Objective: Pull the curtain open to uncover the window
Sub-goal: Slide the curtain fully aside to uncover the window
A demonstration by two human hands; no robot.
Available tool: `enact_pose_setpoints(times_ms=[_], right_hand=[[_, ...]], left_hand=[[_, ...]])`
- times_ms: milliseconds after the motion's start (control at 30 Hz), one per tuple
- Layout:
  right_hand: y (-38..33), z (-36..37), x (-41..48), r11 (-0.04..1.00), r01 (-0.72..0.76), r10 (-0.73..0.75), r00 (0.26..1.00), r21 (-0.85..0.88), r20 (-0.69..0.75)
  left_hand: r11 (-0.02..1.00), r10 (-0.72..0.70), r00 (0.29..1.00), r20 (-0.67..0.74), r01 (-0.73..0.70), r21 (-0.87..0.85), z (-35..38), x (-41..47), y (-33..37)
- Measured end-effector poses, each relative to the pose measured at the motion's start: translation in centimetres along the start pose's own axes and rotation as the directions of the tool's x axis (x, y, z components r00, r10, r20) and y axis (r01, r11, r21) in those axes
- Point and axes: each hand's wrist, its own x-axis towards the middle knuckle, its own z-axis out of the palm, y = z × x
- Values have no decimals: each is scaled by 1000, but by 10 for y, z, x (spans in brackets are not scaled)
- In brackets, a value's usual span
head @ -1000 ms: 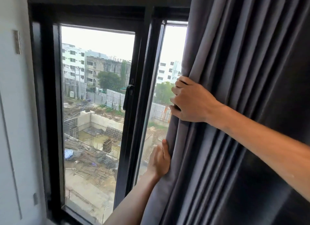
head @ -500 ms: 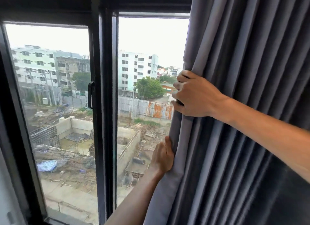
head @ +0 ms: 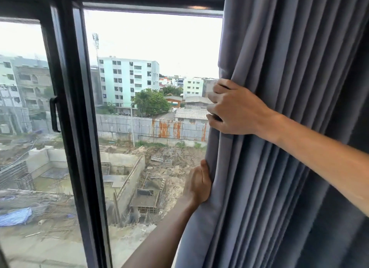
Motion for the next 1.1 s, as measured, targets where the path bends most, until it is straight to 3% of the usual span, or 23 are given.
enact_pose_setpoints(times_ms=[700, 1100], right_hand=[[94, 15, -131, 987, -142, 139, 989, -73, -44], [166, 10, -229, 933, -318, 317, 948, -165, -34]], left_hand=[[991, 131, 964, 232, -119, -62, 119, -3, 78], [961, 271, 915, 298, -240, -137, 194, -5, 144]])
